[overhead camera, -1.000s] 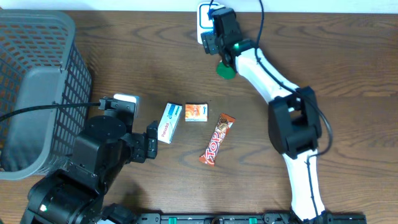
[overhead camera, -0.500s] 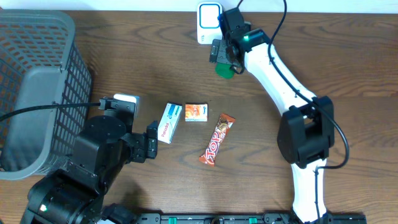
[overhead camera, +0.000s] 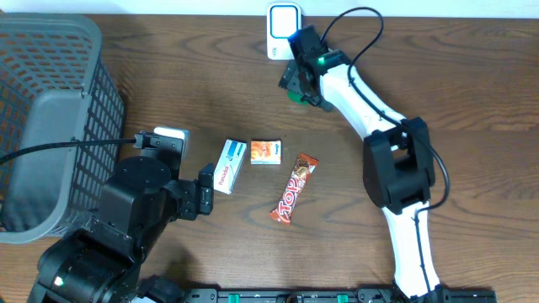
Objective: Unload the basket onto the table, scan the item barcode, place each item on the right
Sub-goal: 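Move the jar away to the right edge and set it down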
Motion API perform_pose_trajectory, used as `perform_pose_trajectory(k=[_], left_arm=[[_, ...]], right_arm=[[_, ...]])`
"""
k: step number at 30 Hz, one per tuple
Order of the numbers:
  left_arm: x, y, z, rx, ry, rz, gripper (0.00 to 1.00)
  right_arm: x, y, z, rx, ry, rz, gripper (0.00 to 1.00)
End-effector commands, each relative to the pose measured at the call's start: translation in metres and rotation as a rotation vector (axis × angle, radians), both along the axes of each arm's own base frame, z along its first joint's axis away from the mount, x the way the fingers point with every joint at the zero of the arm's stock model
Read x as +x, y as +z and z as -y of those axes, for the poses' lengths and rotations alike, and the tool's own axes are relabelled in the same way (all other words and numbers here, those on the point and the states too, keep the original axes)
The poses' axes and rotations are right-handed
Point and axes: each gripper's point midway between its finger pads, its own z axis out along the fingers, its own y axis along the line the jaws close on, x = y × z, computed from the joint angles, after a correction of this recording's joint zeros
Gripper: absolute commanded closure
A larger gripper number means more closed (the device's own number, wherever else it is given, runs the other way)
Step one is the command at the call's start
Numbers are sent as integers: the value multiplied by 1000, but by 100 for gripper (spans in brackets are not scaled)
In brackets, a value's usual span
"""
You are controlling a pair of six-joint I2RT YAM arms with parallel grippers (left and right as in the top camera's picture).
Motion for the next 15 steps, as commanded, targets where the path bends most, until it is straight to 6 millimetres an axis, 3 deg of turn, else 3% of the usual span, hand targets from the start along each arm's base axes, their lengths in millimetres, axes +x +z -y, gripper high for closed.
perform_pose_trajectory(k=[1,4,10,15], left_arm=[[-1,2,-1,-11,12,3,9],[-1,1,-1,-11,12,3,9],[-1,2,-1,-11,12,3,9],[-1,1,-1,-11,12,3,9]], right_arm=[[-1,-25,-6,20,-18,-29,1],[4,-34,-6,19,-20,-18,2],[23,-28,0,4,44,46,1],[26,-29,12,-26,105,41,1]])
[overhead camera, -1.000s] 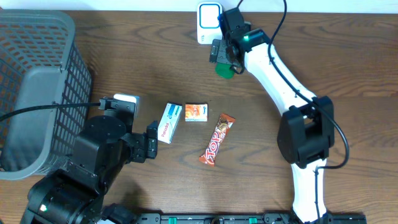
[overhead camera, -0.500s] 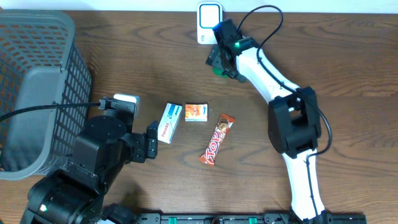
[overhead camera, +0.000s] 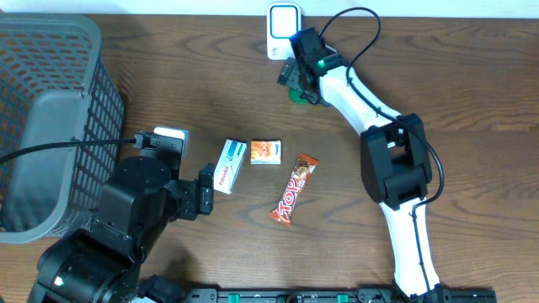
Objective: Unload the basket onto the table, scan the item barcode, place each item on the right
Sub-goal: 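Move the jar away to the right edge and set it down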
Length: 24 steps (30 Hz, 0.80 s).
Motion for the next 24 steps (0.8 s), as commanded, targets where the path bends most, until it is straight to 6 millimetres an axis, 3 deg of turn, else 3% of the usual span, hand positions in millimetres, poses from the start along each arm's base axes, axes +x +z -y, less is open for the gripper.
perform_pose_trajectory(k=[1,3,7,13,16,20,24], left_arm=[[-1,2,-1,-11,12,3,9],[-1,1,-1,-11,12,3,9],[-1,2,-1,-11,12,3,9],[-1,1,-1,-11,12,3,9],[-1,2,-1,-11,12,3,9],[-1,1,-1,-11,12,3,9],[-1,2,-1,-11,12,3,9]], right_arm=[[0,-20,14,-52,69,-34,1],[1,-20,17,-71,120,-31,2],[-1,-20,14,-84,229,-36,18],[-6,-21,5,-67,312,-46,34],[-8,-19,1,-43,323,-53,36],[-14,-4,9,-43,314,-79,45],[-22,28,25,-51,294,-95,54]])
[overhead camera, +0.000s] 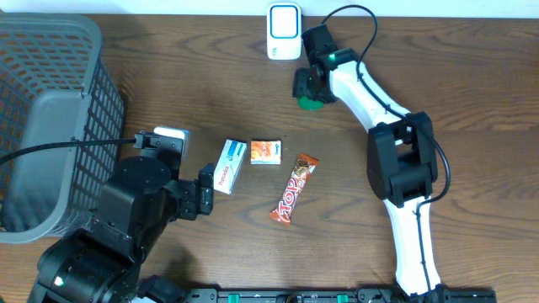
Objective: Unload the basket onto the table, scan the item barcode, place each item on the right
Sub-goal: 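Move the jar away to the right edge and set it down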
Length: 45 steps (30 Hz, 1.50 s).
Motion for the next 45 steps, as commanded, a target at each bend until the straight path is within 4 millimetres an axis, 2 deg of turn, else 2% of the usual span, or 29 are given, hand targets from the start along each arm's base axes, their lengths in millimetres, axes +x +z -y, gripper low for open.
perform_pose_trajectory(k=[1,5,10,16,24,30,34,39,45], left_arm=[[-1,2,-1,-11,12,3,9],[-1,2,-1,-11,12,3,9],[-1,1,-1,-11,12,3,9],[-1,2,-1,-11,12,3,9],[-1,2,-1,-11,12,3,9],[-1,2,-1,-11,12,3,9],[-1,2,-1,-11,12,3,9],[-1,2,-1,-11,12,3,9],[-1,2,-1,-11,12,3,9]], right_arm=[[0,40,15,21,-12,23,55],[-20,70,46,-37,-54,-18,55],[-55,91,109,-187,-140,-124,54],[-110,95,176,-153,-274,-379,55],[-134,97,261,48,-424,-470,53],[-158,96,345,105,-637,-460,48],[-173,90,390,185,-769,-429,48],[-187,76,428,333,-895,-399,48],[-210,43,463,403,-994,-424,47]])
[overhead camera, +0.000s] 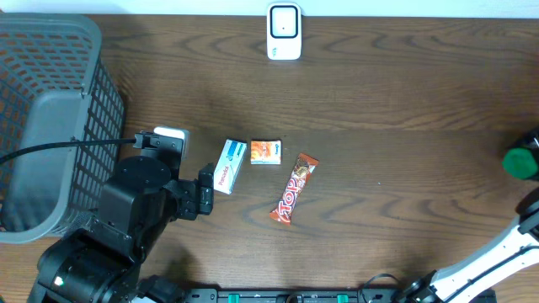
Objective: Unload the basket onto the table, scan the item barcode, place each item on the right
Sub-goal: 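Move the jar away to the right edge and set it down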
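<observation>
The white barcode scanner (285, 31) stands at the table's far edge, with nothing in front of it. A green item (520, 162) shows at the right edge of the overhead view, in my right gripper (527, 151), which is mostly cut off by the frame. Part of the right arm (497, 257) runs along the lower right corner. My left gripper (205, 192) rests at the lower left, its tip just left of a white and blue box (229, 166). Its fingers cannot be told apart from above.
A small orange and white box (265, 151) and a red candy bar (294, 199) lie mid-table beside the white and blue box. A grey mesh basket (50, 118) fills the left side. The bulky left arm (126, 227) covers the lower left.
My right arm has gone from beside the scanner at the far edge to the far right edge of the view, the green item with it. The left arm and the table items are unchanged.
My right gripper held the green item just below and right of the scanner. It then stood a little closer to the scanner, then slightly further right of it. Now arm and item are at the right edge, away from the scanner.
</observation>
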Motion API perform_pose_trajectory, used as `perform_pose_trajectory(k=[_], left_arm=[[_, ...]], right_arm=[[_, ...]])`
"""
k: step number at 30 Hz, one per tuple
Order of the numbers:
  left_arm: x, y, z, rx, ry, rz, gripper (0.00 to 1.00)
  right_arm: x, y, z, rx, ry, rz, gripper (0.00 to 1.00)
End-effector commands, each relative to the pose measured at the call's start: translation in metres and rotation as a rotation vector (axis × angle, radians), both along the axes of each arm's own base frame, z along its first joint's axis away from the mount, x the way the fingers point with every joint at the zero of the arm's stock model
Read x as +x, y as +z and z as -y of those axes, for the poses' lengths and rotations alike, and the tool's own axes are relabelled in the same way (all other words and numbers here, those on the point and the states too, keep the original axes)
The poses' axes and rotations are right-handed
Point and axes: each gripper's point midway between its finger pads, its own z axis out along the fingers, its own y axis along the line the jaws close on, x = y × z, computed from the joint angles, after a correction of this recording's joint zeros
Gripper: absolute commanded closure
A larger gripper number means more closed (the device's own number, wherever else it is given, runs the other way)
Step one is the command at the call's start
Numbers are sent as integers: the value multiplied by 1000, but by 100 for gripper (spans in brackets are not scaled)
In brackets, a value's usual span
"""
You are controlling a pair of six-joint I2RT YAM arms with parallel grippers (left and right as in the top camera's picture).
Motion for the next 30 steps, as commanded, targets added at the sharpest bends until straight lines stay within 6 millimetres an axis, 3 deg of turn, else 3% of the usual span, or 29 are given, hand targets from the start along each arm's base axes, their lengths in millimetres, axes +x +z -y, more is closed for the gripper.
perform_pose_trajectory(k=[1,8,13,22,26,30], left_arm=[[-1,2,-1,-11,12,3,9],[-1,1,-1,-11,12,3,9],[-1,2,-1,-11,12,3,9],[-1,2,-1,-11,12,3,9],[-1,2,-1,-11,12,3,9],[-1,1,-1,-11,12,3,9]], right_arm=[[-3,-17,4,67,-25,16,48],[-3,-58,2,232,-108,48,45],[-5,-70,4,298,-178,63,42],[-12,-59,16,397,-340,137,36],[-20,-57,23,410,-381,147,29],[-26,-57,29,408,-397,152,15]])
